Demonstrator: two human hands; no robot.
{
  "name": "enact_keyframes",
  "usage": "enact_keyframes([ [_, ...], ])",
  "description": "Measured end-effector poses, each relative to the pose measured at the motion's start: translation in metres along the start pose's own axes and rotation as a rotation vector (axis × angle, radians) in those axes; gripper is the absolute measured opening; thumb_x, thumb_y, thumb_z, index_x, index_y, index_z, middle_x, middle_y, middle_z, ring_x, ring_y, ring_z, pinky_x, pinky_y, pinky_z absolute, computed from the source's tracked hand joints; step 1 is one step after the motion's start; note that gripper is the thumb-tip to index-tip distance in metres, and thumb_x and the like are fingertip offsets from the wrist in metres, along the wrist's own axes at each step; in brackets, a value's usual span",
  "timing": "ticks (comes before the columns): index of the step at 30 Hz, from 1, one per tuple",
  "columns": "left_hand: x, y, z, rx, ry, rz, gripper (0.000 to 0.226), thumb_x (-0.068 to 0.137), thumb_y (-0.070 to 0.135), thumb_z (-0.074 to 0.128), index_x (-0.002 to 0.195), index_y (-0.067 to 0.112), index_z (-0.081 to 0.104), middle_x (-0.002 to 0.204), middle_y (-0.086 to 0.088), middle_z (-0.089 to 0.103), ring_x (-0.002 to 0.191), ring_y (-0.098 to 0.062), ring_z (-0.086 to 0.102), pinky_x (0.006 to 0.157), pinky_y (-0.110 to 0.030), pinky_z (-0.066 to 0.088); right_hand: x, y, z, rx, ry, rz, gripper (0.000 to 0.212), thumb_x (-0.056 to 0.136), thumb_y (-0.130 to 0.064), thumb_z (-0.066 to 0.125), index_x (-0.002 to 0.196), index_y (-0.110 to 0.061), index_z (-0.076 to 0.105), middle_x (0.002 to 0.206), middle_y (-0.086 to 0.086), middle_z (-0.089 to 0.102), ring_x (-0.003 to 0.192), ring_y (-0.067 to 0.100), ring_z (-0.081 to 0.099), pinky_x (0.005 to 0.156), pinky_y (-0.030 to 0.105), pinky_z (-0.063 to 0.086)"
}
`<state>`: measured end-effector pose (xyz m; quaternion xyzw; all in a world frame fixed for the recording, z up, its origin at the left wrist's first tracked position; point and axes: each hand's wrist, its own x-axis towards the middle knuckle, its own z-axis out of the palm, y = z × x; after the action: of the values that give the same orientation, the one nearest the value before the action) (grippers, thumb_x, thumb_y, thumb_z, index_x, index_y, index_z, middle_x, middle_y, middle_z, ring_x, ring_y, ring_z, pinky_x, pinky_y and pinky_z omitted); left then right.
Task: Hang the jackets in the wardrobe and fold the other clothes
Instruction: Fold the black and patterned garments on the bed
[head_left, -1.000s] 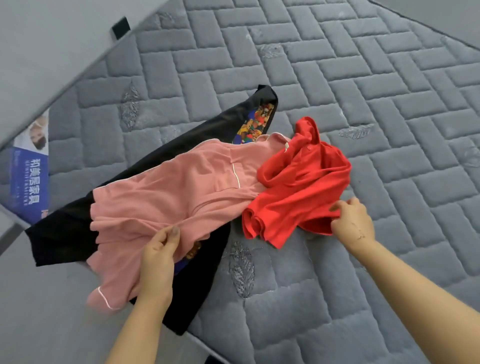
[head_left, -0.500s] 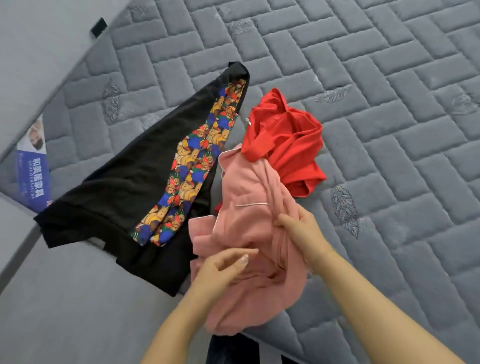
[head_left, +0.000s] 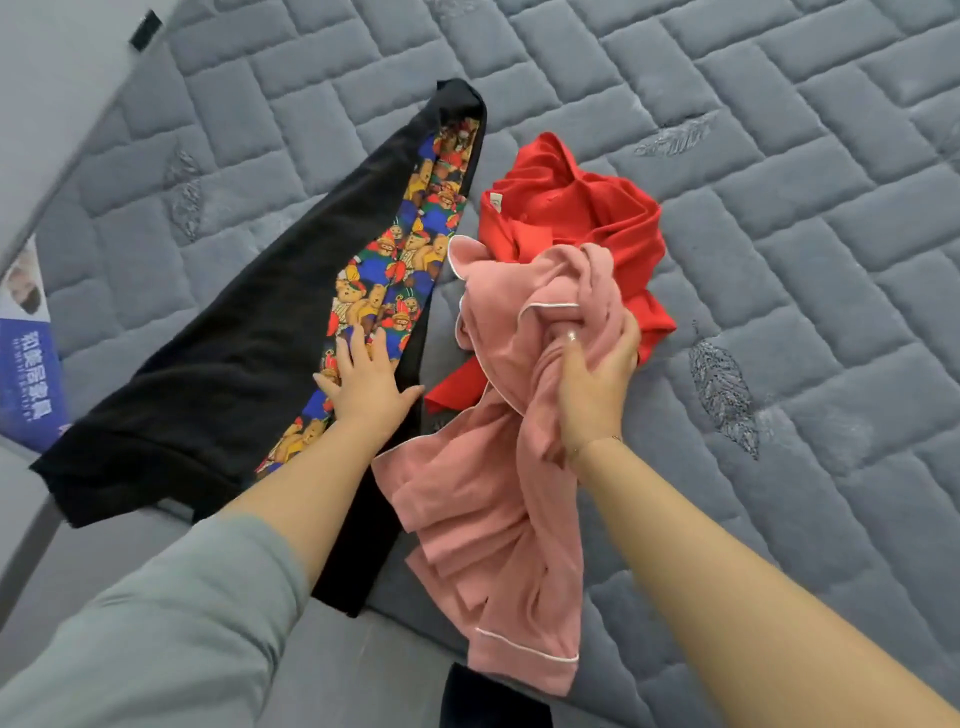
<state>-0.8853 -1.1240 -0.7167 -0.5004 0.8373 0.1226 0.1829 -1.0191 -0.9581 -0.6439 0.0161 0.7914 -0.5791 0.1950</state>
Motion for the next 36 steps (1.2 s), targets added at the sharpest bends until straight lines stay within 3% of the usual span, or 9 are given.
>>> enact_keyframes([
  [2,0.006,-0.005,0.009,0.039,0.111,0.008,0.071,0.091,0.044,0.062,0.148,0.018,0.029,0.157,-0.008,0.017,0.141,-0.033,0.019,0.106,-0.058,0.03,-0.002,0.017,0.007,-0.216,-0.211,0.114,0.077,0.093,-0.017,0.06,0.155,-0.018,0.014,0.16,0.016,0.003,0.147,0.025,0.012,0.119,0.036,0.014],
  [5,0.014,-0.02,0.001,-0.073,0.254,0.067,0.033,0.094,0.012,0.056,0.125,0.004,0.054,0.134,-0.017,0.048,0.114,-0.038,0.045,0.091,-0.047,0.04,-0.01,0.026,-0.007,-0.348,-0.214,0.056,0.084,0.092,-0.022,0.063,0.155,-0.013,0.008,0.162,0.014,-0.005,0.15,0.025,0.0,0.121,0.037,0.006],
  [11,-0.006,-0.053,-0.074,-0.608,0.318,0.081,0.021,0.089,0.009,0.063,0.108,0.0,0.065,0.1,-0.02,0.066,0.097,-0.035,0.059,0.077,-0.029,0.039,-0.047,0.011,-0.034,-0.374,-0.142,-0.284,0.04,0.086,0.003,0.058,0.122,-0.013,0.064,0.146,0.004,0.041,0.135,0.019,0.035,0.111,0.023,0.024],
  [14,-0.049,-0.055,-0.125,-0.75,0.387,0.179,0.019,0.089,0.005,0.063,0.108,0.003,0.064,0.1,-0.016,0.066,0.094,-0.028,0.059,0.083,-0.032,0.042,-0.066,-0.007,-0.02,-0.06,-0.385,-0.024,0.025,0.095,-0.006,0.055,0.108,-0.019,0.072,0.124,-0.005,0.064,0.122,0.012,0.054,0.108,0.023,0.037],
  [18,-0.13,-0.01,-0.183,-0.833,0.152,0.617,0.016,0.081,0.009,0.07,0.094,0.018,0.067,0.109,0.003,0.062,0.107,-0.006,0.056,0.096,-0.015,0.037,-0.064,-0.055,-0.014,0.684,-0.495,0.595,0.042,0.093,-0.053,0.051,0.121,-0.026,0.063,0.111,-0.008,0.071,0.108,0.019,0.065,0.081,0.039,0.054],
  [22,-0.179,0.053,-0.18,-0.538,-0.034,0.802,0.025,0.07,0.037,0.078,0.088,0.02,0.077,0.152,0.004,0.035,0.145,-0.025,0.022,0.115,-0.039,0.017,-0.054,-0.091,-0.064,1.011,-0.552,0.636,0.081,0.071,-0.069,0.058,0.132,-0.015,0.056,0.128,0.011,0.064,0.114,0.029,0.063,0.098,0.046,0.049],
  [25,-0.199,0.094,-0.169,-0.687,-0.214,0.664,0.019,0.073,0.016,0.084,0.087,0.022,0.073,0.157,0.013,0.018,0.15,-0.018,-0.001,0.122,-0.038,0.006,-0.046,-0.091,-0.122,0.985,-0.501,0.588,0.068,0.09,-0.055,0.041,0.141,-0.011,0.05,0.136,0.015,0.057,0.128,0.032,0.051,0.111,0.046,0.037],
  [31,-0.28,0.199,-0.136,-0.681,-0.264,0.816,0.027,0.066,0.016,0.089,0.074,0.033,0.07,0.155,0.022,0.016,0.149,-0.014,0.006,0.119,-0.048,0.015,-0.023,-0.059,-0.263,0.905,-0.45,0.485,0.061,0.095,-0.053,0.034,0.135,-0.012,0.056,0.134,0.012,0.06,0.126,0.03,0.055,0.108,0.047,0.04],
  [36,-0.353,0.306,-0.091,-0.608,-0.408,0.925,0.023,0.078,0.041,0.078,0.095,0.052,0.068,0.15,0.041,0.001,0.147,-0.004,-0.005,0.118,-0.04,0.008,0.0,-0.012,-0.411,0.864,-0.205,0.54,0.066,0.107,-0.034,0.016,0.093,-0.016,0.078,0.09,0.003,0.077,0.082,0.015,0.074,0.062,0.026,0.059],
])
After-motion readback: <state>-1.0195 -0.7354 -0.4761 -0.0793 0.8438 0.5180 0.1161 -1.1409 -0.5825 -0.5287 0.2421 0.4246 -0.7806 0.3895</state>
